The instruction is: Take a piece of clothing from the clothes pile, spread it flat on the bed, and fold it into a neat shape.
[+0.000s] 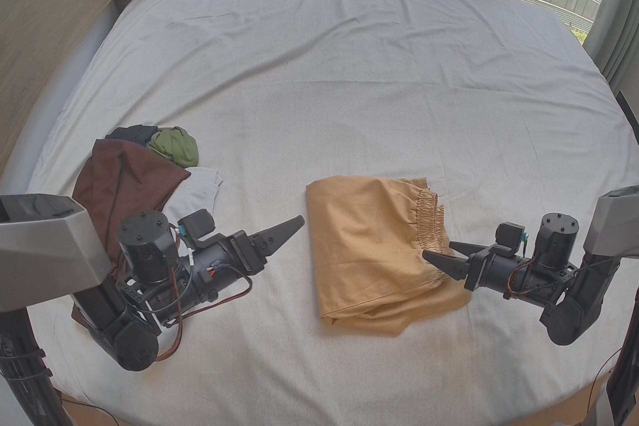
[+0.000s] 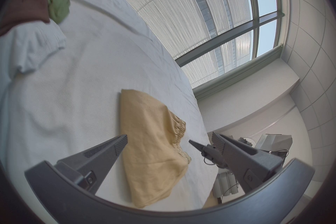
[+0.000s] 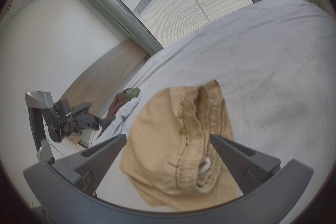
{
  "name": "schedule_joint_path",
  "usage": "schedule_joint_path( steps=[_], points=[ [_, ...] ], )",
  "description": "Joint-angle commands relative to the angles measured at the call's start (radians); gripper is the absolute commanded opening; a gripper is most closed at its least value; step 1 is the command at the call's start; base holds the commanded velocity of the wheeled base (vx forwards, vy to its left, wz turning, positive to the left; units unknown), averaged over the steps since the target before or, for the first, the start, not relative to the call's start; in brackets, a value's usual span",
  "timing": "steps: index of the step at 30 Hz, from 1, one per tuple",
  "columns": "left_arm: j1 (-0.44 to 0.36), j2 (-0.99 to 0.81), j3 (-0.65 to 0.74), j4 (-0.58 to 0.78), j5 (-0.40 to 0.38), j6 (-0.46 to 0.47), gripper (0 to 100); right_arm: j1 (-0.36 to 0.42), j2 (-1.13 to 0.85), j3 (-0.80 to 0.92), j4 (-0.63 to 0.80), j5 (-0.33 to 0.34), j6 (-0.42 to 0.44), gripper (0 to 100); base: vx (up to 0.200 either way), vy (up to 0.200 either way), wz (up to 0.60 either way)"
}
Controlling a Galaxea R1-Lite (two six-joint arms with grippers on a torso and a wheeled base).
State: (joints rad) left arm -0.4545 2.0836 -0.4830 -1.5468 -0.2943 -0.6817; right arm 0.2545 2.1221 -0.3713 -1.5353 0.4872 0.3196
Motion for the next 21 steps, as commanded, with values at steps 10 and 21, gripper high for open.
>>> schedule_joint_path(
  steps=[10, 21],
  points=[
    [0.049, -0.03, 0.053, -0.001, -0.006, 0.057, 100, 0.003, 0.033, 0.032, 0.112, 0.001, -0.031, 100, 0.0, 0.0, 0.0],
    [0.051, -0.031, 0.061, -0.001, -0.005, 0.059, 100, 0.011, 0.076, 0.006, 0.112, -0.001, -0.025, 100, 0.0, 0.0, 0.0]
  ],
)
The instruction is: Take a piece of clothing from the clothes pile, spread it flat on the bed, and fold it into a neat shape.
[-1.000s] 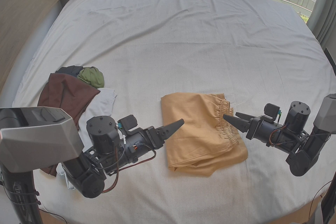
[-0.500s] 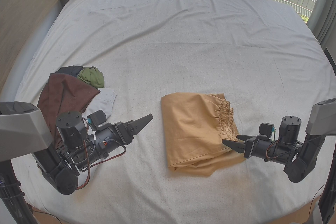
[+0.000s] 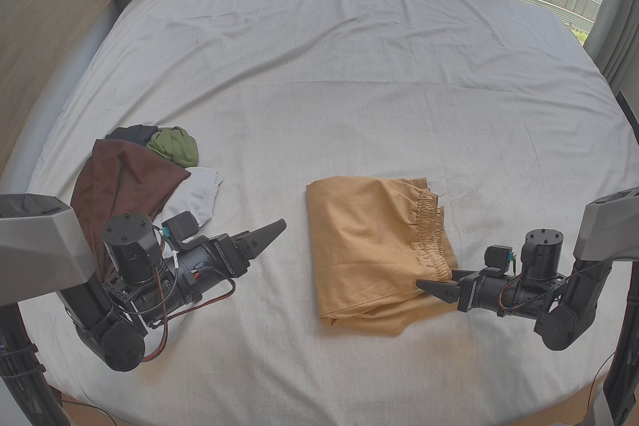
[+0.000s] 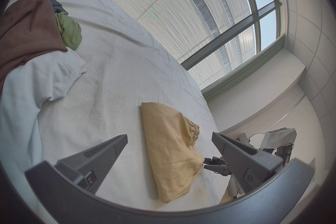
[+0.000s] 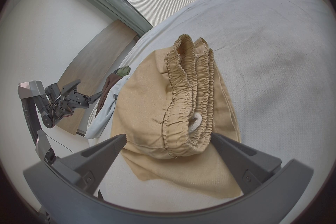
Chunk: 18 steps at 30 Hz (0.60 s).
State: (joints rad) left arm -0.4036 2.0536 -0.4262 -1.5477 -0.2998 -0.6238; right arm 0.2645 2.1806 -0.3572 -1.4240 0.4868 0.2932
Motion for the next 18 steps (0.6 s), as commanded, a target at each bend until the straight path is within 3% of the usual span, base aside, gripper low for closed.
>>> schedule_joint_path(
  steps=[1, 12, 13, 18],
  points=[
    [0.0, -0.001, 0.006, 0.0, 0.001, -0.001, 100, 0.001, 0.018, -0.011, 0.001, -0.001, 0.003, 100, 0.0, 0.0, 0.0],
    [-0.001, 0.0, 0.009, 0.0, 0.002, 0.001, 100, 0.012, 0.021, -0.034, -0.007, -0.056, 0.011, 100, 0.0, 0.0, 0.0],
    [-0.001, 0.0, 0.009, 0.0, 0.002, 0.001, 100, 0.015, 0.019, -0.039, -0.006, -0.057, 0.012, 0, 0.0, 0.0, 0.0],
    [-0.001, 0.002, 0.009, 0.0, 0.002, 0.001, 100, 0.015, 0.008, -0.045, -0.001, -0.057, 0.032, 0, 0.0, 0.0, 0.0]
  ],
)
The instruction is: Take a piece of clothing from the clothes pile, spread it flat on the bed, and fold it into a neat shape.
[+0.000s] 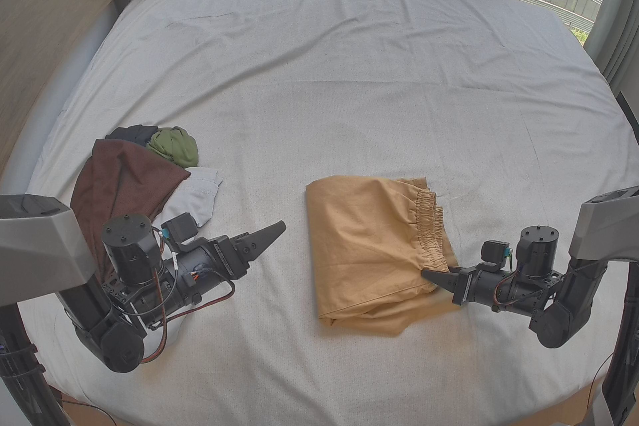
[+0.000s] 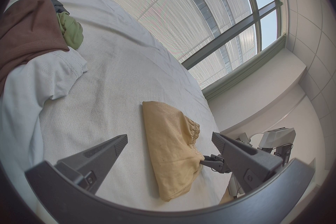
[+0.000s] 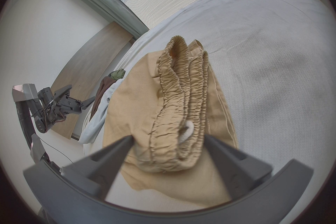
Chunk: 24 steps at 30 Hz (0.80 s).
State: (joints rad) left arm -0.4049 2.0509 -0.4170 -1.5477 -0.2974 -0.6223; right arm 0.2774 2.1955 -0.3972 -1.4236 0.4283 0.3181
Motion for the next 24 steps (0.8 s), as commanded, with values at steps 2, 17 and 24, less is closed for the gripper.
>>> schedule_joint_path(
  steps=[2, 17, 24],
  points=[
    [0.0, 0.005, 0.0, 0.0, 0.0, 0.0, 100, 0.002, -0.019, -0.005, -0.003, 0.003, 0.018, 0, 0.0, 0.0, 0.0],
    [-0.002, 0.011, -0.002, -0.002, 0.001, 0.0, 100, -0.001, -0.207, 0.008, 0.107, 0.004, 0.024, 0, 0.0, 0.0, 0.0],
    [0.0, 0.023, -0.002, -0.002, 0.001, 0.001, 100, -0.009, -0.278, 0.009, 0.238, 0.004, 0.013, 0, 0.0, 0.0, 0.0]
  ],
)
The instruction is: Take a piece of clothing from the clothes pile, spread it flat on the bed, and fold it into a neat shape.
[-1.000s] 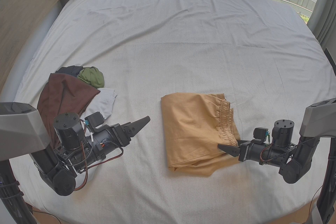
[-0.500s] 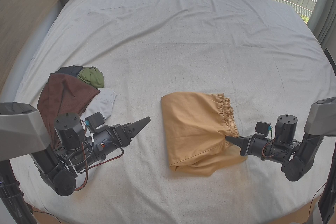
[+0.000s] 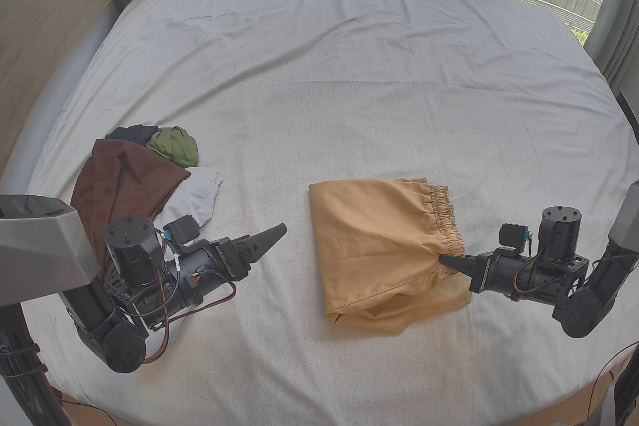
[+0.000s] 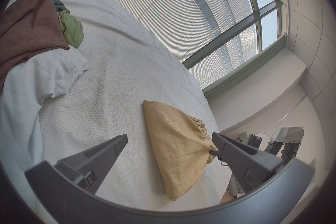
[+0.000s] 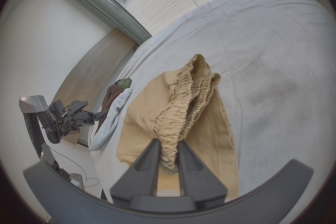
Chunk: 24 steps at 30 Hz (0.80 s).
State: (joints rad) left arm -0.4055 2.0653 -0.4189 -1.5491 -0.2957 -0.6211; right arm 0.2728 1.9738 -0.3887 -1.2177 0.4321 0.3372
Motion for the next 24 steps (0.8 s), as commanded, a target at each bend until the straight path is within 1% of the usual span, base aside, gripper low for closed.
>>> schedule_joint_path(
  steps=[1, 5, 10, 17, 18, 24],
  points=[
    [-0.001, 0.009, 0.0, 0.0, 0.0, 0.0, 100, -0.007, -0.056, -0.001, 0.05, -0.001, -0.014, 0, 0.0, 0.0, 0.0],
    [0.001, 0.007, 0.0, 0.0, 0.0, -0.002, 100, -0.029, -0.047, -0.001, 0.075, 0.0, -0.061, 0, 0.0, 0.0, 0.0],
    [-0.001, 0.007, 0.002, 0.0, 0.0, 0.0, 100, -0.037, -0.016, -0.001, 0.073, -0.001, -0.067, 0, 0.0, 0.0, 0.0],
    [-0.003, 0.006, 0.002, 0.0, 0.0, 0.0, 100, -0.035, 0.003, 0.011, 0.076, -0.001, -0.109, 0, 0.0, 0.0, 0.0],
    [-0.001, 0.006, 0.002, 0.0, 0.0, 0.0, 100, -0.035, 0.005, 0.013, 0.075, -0.001, -0.11, 100, 0.0, 0.0, 0.0],
    [-0.003, 0.006, 0.002, 0.0, 0.0, 0.0, 100, -0.037, 0.005, 0.024, 0.076, -0.001, -0.109, 100, 0.0, 0.0, 0.0]
  ],
)
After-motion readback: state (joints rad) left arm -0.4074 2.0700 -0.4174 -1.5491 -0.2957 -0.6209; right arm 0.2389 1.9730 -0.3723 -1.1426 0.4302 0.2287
